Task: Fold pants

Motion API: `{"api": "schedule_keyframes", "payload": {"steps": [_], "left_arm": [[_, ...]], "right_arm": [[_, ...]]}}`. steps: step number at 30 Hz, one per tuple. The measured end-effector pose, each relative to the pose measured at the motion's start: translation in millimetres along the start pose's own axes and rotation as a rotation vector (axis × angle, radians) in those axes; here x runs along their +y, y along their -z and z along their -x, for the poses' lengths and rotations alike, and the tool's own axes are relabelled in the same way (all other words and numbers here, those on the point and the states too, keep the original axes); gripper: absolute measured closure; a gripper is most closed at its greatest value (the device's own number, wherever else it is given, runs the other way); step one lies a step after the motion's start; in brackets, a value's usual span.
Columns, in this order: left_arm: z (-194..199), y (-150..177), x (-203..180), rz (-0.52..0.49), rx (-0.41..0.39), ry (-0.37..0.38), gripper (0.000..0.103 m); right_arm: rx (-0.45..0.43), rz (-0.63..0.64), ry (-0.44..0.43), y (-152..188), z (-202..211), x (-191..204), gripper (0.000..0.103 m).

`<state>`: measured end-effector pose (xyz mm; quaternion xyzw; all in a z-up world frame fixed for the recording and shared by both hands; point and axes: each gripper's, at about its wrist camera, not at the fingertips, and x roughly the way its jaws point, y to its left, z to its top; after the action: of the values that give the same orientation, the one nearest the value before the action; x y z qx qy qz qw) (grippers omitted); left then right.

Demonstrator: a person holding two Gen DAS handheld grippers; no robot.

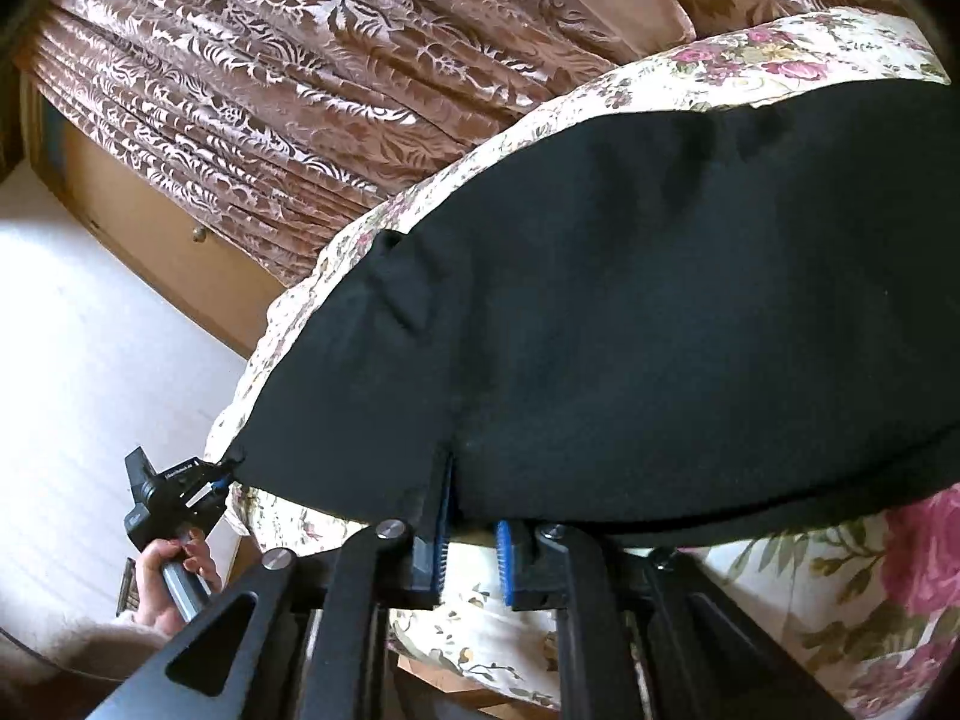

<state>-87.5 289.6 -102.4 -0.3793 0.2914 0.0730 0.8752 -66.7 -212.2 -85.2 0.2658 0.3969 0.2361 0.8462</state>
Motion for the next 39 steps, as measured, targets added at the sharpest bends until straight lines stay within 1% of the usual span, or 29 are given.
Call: {"api": "schedule_keyframes", "payload": {"steps": [2, 4, 6, 8, 10, 12, 15, 17, 18, 19, 20, 21, 23, 24, 25, 26, 27, 29, 30, 33, 35, 36, 39], "left_arm": [[0.1, -0.5, -0.2, -0.001, -0.003, -0.006, 0.094], [0.6, -1.6, 4.5, 0.023, 0.007, -0.016, 0.086], [7.4, -3.5, 8.8, 0.044, -0.027, -0.042, 0.085], [14.0, -5.7, 9.8, 0.067, -0.058, -0.063, 0.081], [24.1, -7.3, 9.0, 0.090, -0.105, -0.093, 0.072], [38.0, -7.9, 5.2, 0.092, -0.179, -0.140, 0.067], [56.5, -8.5, -3.8, 0.086, -0.282, -0.185, 0.064], [64.4, -7.6, -11.5, 0.085, -0.331, -0.188, 0.059], [65.8, -7.1, -17.0, 0.077, -0.345, -0.180, 0.054], [65.2, -5.9, -23.3, 0.063, -0.343, -0.170, 0.052], [62.7, -4.4, -31.3, 0.037, -0.334, -0.156, 0.051], [58.8, -1.4, -44.0, -0.014, -0.320, -0.143, 0.050], [49.5, 5.0, -68.0, -0.110, -0.293, -0.128, 0.042], [40.0, 10.7, -85.2, -0.173, -0.264, -0.106, 0.037], [32.0, 15.9, -97.6, -0.214, -0.242, -0.085, 0.032], [22.0, 20.9, -110.9, -0.254, -0.213, -0.058, 0.030], [7.4, 27.3, -128.4, -0.302, -0.159, -0.029, 0.028], [-15.3, 37.3, -154.4, -0.362, -0.089, 0.010, 0.028], [-31.9, 44.3, -171.2, -0.403, -0.032, 0.027, 0.028], [-66.7, 61.7, -211.2, -0.482, 0.073, 0.060, 0.029], [-87.4, 68.5, -235.6, -0.544, 0.097, 0.074, 0.028], [-95.0, 70.3, -244.4, -0.577, 0.112, 0.068, 0.029], [-128.8, 77.5, -274.3, -0.702, 0.147, 0.006, 0.029]], "right_arm": [[-0.006, -0.019, 0.002, -3.7, 2.3, -4.0, 0.077], [-0.034, -0.055, 0.004, -8.5, 10.7, -12.3, 0.074], [-0.096, -0.093, 0.042, -15.6, 25.6, -25.1, 0.073], [-0.160, -0.129, 0.098, -22.3, 44.4, -43.3, 0.073], [-0.208, -0.178, 0.133, -27.2, 59.0, -60.7, 0.073], [-0.258, -0.248, 0.162, -32.1, 77.3, -84.4, 0.073], [-0.319, -0.308, 0.213, -39.6, 101.2, -112.7, 0.073], [-0.348, -0.335, 0.248, -45.9, 112.4, -128.9, 0.073], [-0.353, -0.344, 0.261, -48.2, 116.0, -134.8, 0.073], [-0.356, -0.355, 0.273, -50.1, 118.7, -140.6, 0.073], [-0.367, -0.374, 0.287, -51.4, 123.7, -149.0, 0.073], [-0.376, -0.387, 0.297, -52.5, 126.6, -154.3, 0.073], [-0.401, -0.412, 0.326, -55.9, 134.3, -165.5, 0.073], [-0.414, -0.419, 0.340, -57.3, 137.5, -168.9, 0.073], [-0.430, -0.426, 0.371, -59.4, 141.3, -173.7, 0.073], [-0.439, -0.428, 0.395, -61.0, 141.4, -176.0, 0.073], [-0.446, -0.430, 0.431, -63.3, 141.4, -179.4, 0.072], [-0.431, -0.442, 0.483, -64.3, 141.0, -191.9, 0.072], [-0.433, -0.445, 0.482, -64.9, 139.3, -194.4, 0.072], [-0.457, -0.404, 0.516, -68.6, 132.5, -191.5, 0.072], [-0.454, -0.386, 0.524, -71.3, 129.9, -191.3, 0.072], [-0.454, -0.389, 0.515, -71.8, 130.7, -192.9, 0.072], [-0.452, -0.430, 0.452, -69.8, 139.5, -199.4, 0.072]]}}
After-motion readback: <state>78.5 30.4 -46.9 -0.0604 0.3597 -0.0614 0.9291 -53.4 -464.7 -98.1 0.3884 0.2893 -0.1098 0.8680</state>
